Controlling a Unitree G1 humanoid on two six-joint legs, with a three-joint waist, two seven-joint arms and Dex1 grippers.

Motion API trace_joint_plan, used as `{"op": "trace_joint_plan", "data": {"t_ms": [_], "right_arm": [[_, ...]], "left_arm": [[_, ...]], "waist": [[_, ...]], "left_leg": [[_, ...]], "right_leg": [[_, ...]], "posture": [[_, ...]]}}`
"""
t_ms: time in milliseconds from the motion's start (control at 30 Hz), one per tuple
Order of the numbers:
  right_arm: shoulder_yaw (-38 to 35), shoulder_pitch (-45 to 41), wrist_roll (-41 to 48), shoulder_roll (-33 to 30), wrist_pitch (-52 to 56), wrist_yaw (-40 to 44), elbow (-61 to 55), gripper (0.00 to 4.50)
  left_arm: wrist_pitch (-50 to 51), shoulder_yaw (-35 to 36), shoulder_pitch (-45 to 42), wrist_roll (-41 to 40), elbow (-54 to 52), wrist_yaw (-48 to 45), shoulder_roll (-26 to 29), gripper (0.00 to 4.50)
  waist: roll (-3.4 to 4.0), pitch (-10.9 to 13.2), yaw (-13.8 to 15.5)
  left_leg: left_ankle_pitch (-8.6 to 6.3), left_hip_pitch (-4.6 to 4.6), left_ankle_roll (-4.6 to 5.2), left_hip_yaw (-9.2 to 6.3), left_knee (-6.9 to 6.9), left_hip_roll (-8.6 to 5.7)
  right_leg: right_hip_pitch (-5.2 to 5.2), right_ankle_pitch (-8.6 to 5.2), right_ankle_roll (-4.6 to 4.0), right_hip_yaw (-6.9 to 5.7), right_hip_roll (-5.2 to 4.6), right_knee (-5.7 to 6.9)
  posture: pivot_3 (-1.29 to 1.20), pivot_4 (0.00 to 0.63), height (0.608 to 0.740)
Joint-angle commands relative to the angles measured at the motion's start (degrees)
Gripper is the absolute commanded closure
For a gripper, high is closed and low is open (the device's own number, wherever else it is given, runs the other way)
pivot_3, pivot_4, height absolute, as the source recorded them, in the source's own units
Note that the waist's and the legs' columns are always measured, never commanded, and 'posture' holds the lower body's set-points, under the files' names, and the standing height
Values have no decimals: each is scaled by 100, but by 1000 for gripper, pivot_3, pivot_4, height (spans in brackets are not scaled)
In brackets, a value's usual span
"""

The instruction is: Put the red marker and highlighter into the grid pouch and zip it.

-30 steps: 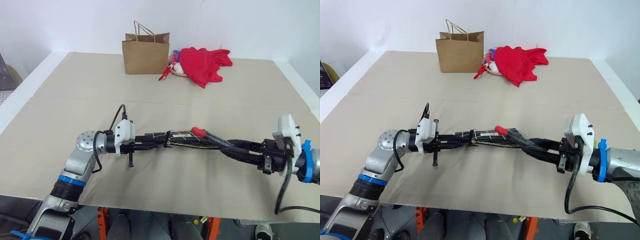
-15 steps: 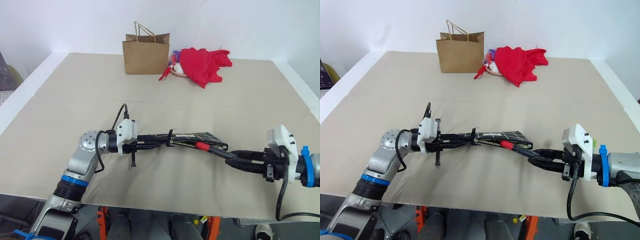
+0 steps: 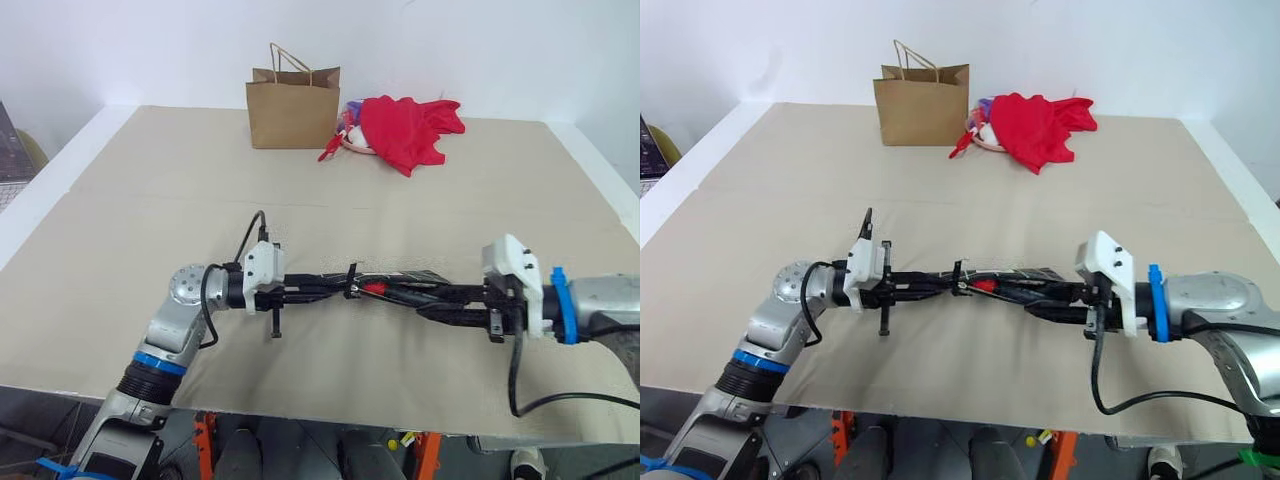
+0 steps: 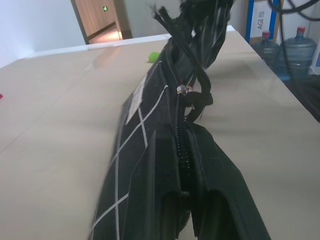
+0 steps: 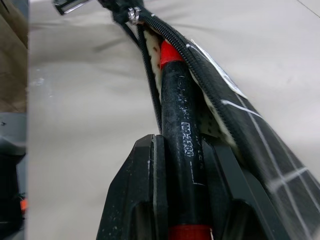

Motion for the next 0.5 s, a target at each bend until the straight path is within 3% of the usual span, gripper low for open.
{"op": "trace_joint_plan", "data": {"t_ms": [33,100,167,200,333,400,500], "right_arm": [[96,-427,18,172,120,-157,76,3840],[98,-422,-16,170,83,-138,41,2823],[-43,-242,37,107,42,-55,-94,2287],[-142,-145,98,81,36,-8,-162,1650],[-1004,664,503,75,53,227,-504,36],[-1641,1182,822,179,268,198,-655,36],[-2686,1670,1075,591,579,-501,-598,36]], "left_arm": [[-47,9,-35,-50,-225,80,-60,4500],[-23,5,-21,-61,-243,103,-65,4500],[-11,17,-17,-67,-224,113,-57,4500],[-10,25,-18,-69,-213,112,-50,4500],[9,84,-12,-76,-163,115,14,4500],[31,106,-19,-84,-142,119,44,4500],[58,119,-10,-88,-125,120,80,4500]], "waist": [[1,0,16],[1,0,29],[1,0,57],[1,0,60],[1,0,89],[2,-1,108],[-1,-2,104]], "left_leg": [[0,0,0,0,-2,0],[0,0,0,0,-4,0],[0,0,0,0,-4,0],[0,0,1,0,-5,0],[-1,-1,1,0,-5,0],[-1,-4,1,0,-4,-1],[-1,-4,1,0,-1,0]], "right_leg": [[-1,0,0,0,0,0],[-1,0,0,-1,0,1],[-1,-1,-1,-1,0,1],[-1,-1,-1,-1,0,0],[0,-4,-1,-3,0,1],[1,-5,1,-3,0,0],[4,-5,1,-5,0,1]], "posture": [[0,150,740],[0,150,740],[0,150,740],[0,150,740],[0,150,740],[0,150,740],[0,150,740]]}}
